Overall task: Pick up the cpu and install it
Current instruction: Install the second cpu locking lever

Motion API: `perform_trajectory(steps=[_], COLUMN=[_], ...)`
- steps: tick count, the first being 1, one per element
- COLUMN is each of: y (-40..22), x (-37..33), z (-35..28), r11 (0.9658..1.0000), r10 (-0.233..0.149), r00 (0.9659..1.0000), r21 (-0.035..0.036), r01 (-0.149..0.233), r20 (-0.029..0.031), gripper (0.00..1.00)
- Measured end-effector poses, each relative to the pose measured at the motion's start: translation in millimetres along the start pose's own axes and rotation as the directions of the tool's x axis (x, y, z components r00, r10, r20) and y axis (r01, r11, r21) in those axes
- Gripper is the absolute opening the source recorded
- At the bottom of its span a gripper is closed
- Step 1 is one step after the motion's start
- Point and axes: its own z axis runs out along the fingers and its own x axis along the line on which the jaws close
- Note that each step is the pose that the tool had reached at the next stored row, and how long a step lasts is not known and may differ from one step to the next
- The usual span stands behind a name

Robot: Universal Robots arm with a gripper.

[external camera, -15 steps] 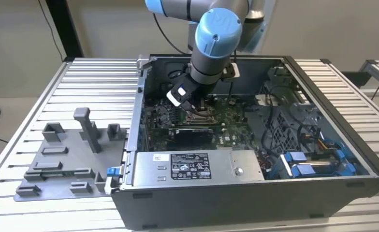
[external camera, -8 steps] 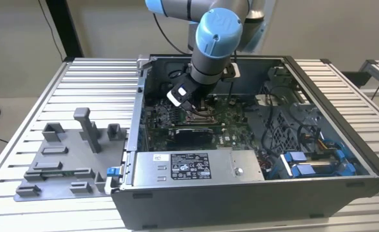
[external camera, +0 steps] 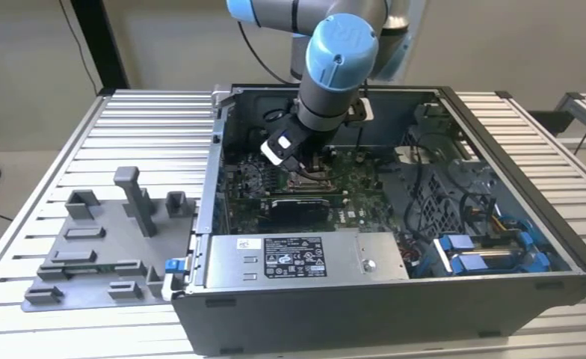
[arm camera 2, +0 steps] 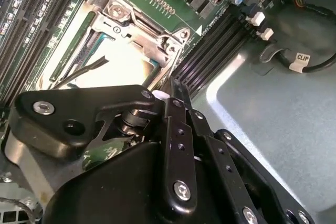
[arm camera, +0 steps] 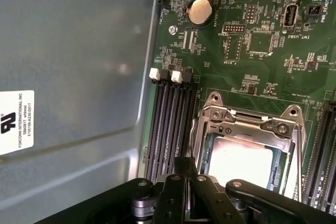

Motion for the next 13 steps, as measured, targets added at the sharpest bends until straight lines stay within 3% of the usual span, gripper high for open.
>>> perform_trajectory(steps=[13], y=[7.8], x=[-2.5], z=[2.7], r11=[1.0], r10=[0.0], r00=[1.0], r21=[0.0001], r01=[0.0], r20=[0.0001], gripper=[0.0])
